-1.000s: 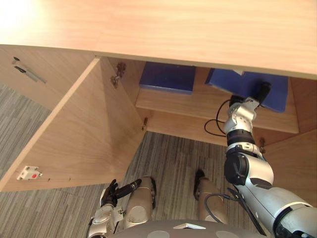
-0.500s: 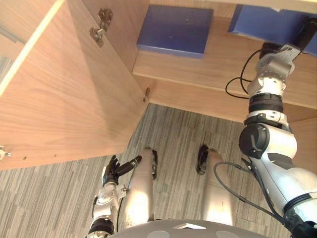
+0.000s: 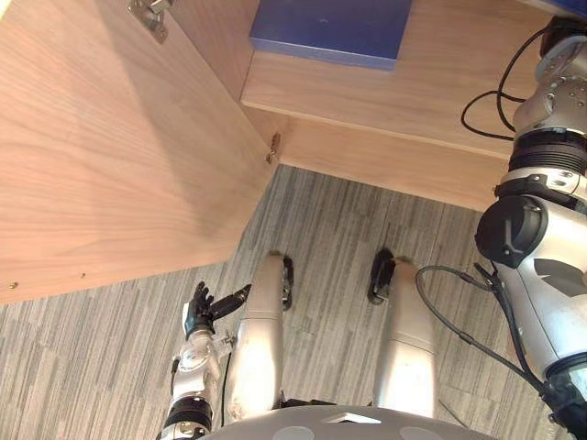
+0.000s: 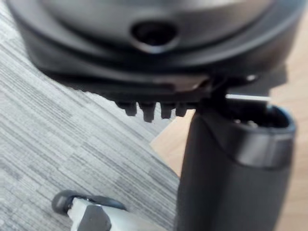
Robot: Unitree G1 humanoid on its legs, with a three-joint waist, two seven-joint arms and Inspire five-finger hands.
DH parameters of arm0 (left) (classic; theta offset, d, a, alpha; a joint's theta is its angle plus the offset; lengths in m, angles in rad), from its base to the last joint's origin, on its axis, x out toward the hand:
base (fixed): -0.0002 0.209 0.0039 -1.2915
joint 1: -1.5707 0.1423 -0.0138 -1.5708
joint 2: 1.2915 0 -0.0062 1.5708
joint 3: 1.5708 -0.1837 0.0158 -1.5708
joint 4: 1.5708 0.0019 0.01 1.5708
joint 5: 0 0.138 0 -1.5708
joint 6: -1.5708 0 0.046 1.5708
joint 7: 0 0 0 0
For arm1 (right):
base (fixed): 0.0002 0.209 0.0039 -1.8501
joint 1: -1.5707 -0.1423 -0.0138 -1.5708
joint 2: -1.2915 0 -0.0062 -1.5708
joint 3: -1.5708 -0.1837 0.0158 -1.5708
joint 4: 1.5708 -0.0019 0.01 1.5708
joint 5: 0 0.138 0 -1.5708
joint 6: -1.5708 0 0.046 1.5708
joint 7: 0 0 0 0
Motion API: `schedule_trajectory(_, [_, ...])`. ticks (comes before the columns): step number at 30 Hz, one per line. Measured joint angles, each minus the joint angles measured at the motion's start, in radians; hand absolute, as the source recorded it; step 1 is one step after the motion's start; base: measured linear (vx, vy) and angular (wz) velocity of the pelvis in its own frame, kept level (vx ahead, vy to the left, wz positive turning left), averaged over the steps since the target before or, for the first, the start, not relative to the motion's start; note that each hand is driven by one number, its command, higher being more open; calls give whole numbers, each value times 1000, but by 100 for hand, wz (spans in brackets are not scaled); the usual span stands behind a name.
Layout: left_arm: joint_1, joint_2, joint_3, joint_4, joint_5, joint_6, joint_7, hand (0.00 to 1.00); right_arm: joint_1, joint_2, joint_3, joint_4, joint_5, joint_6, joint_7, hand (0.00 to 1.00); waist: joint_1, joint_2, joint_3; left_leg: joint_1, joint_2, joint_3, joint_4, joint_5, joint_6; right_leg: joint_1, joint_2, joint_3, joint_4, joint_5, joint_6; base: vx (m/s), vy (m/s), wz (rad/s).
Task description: Walk over to the cabinet, pick up the folder, carry it to the office cabinet, place the folder inside the office cabinet, then close the office cabinet door
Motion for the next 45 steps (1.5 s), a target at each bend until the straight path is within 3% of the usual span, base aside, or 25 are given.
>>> schedule_trajectory(11, [47,-1,2,37,0,-1,1,100,-8,-67,-18,0,-29,-4,-46,0,-1,20,9,-63,-18,6,15,0,-4,-84,-21,16,52,-22,-4,-4,1,6])
schedule_trajectory(16, [47,-17,2,67,0,1,5,100,-30,-112,-20,0,-30,-2,-81,0,-3,54,33,-78,-23,10,28,-1,-3,-103,-29,26,74,-28,-3,-1,18,5])
schedule_trajectory(26, [47,-21,3,68,-4,-1,24,100,-86,-120,36,54,-107,64,-81,0,-11,55,34,-106,-20,33,46,-6,-3,-154,-22,52,98,-29,-1,-15,14,-3])
schedule_trajectory(27, [47,-21,3,65,-5,-2,24,100,-94,-117,50,54,-106,61,-81,100,-11,55,34,-113,-20,32,48,-6,-3,-160,-22,53,99,-29,-1,0,0,0])
schedule_trajectory(45, [49,-45,43,66,-45,-2,32,100,-126,-109,109,77,-97,36,-52,100,-12,54,35,-128,-19,47,45,-6,-3,-183,-12,73,92,-21,11,-6,15,-1])
